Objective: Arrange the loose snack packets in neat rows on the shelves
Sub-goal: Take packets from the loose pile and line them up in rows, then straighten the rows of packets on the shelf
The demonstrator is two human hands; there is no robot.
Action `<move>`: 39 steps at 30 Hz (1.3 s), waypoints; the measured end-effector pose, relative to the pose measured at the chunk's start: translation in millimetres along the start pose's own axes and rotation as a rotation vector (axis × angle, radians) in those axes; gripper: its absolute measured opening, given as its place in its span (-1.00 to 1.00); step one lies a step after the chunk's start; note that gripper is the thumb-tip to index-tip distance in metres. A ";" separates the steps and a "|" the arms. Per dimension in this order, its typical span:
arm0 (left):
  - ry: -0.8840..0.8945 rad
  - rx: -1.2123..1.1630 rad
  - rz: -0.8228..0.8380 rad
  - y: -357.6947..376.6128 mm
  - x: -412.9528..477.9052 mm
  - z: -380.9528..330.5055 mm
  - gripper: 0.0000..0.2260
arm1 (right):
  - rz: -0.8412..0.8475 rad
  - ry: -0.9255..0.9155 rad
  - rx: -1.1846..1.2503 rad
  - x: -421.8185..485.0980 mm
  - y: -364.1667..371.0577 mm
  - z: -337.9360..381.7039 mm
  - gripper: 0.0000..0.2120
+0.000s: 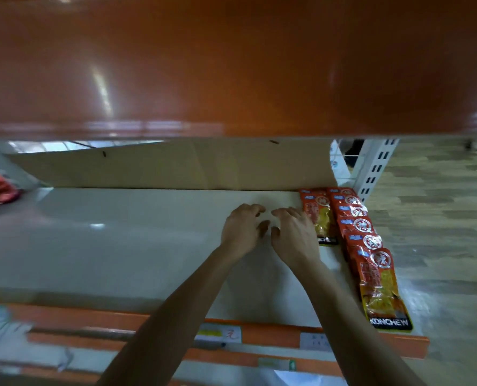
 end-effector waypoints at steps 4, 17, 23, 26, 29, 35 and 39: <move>-0.055 0.085 -0.084 -32.7 -23.9 43.8 -0.66 | 0.028 -0.092 0.002 8.2 22.9 53.3 -0.71; -0.224 0.222 -0.218 -139.6 -104.8 235.7 -0.60 | 0.131 -0.284 -0.003 38.8 133.7 258.0 -0.70; -0.317 0.241 -0.207 -197.5 -135.9 348.1 -0.55 | 0.178 -0.290 -0.005 57.5 194.0 367.6 -0.65; -0.376 0.238 -0.209 -222.7 -150.2 396.3 -0.51 | 0.212 -0.293 -0.001 68.1 218.9 415.7 -0.65; -0.456 0.219 -0.215 -244.5 -163.5 441.8 -0.46 | 0.251 -0.301 0.009 78.6 241.4 459.6 -0.62; -0.579 0.191 -0.271 -284.6 -185.1 522.1 -0.48 | 0.291 -0.395 -0.014 101.3 267.0 533.0 -0.73; -0.651 0.136 -0.352 -317.3 -195.8 568.9 -0.63 | 0.237 -0.449 -0.091 123.2 277.8 569.0 -0.75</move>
Point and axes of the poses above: each hand's wrist, its own x-axis towards the middle knuckle, its own y-axis out of the palm, z = x × y, the point moved 9 cm from there along x, towards the middle knuckle, and after that the axes turned 9 degrees about z, right-handed, at the moved point
